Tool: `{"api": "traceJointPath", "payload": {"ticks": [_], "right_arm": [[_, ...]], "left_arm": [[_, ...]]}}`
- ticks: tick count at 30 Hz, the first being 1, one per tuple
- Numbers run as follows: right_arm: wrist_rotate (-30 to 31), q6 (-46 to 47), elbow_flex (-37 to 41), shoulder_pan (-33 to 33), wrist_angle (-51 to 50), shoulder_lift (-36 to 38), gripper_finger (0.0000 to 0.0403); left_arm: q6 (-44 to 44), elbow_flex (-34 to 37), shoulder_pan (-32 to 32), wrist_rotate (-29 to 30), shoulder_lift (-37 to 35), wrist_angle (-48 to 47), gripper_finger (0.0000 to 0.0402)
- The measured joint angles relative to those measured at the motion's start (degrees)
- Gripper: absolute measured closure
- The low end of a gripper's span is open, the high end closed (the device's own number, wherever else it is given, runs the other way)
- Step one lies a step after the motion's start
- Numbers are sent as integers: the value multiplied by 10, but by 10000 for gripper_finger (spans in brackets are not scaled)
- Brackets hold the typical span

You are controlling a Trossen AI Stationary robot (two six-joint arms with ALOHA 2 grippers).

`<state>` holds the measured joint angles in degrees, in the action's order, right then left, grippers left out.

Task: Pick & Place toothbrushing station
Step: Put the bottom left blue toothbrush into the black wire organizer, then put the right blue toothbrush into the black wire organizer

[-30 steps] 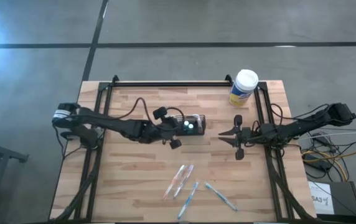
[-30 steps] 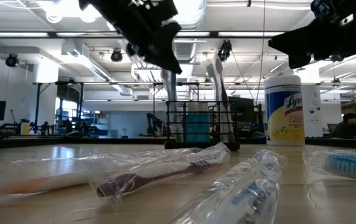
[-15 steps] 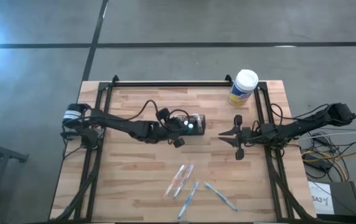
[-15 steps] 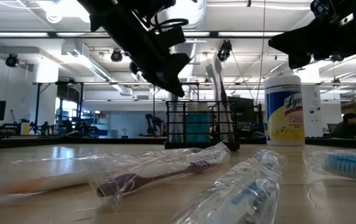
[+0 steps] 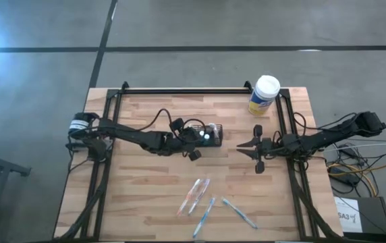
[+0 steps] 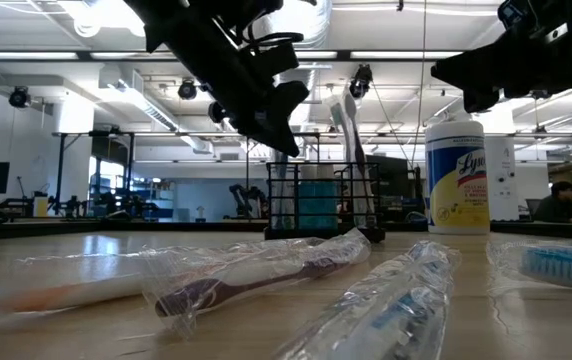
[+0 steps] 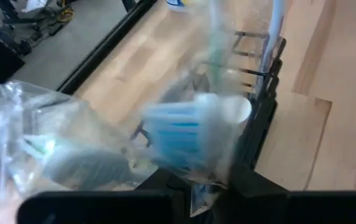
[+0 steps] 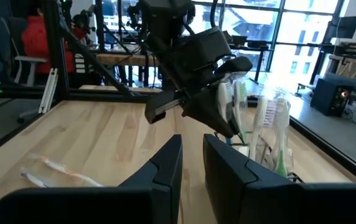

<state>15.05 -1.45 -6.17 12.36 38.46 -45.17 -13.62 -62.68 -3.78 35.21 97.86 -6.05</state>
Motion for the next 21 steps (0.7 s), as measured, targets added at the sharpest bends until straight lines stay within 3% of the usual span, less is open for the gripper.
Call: {"api": "traceJointPath", "payload": {"ticks": [5,15,21], "right_arm": [[0,-2,0,0,0,0,342],[0,0,0,0,-1,0,345],[0,0,0,0,-2,0,346]], "left_arm": [[2,2,0,-45,-15,-2,313],[-1,1,-2,-64,-73,-12,180],[20,1,-23,-159,-148,-60,151]]}}
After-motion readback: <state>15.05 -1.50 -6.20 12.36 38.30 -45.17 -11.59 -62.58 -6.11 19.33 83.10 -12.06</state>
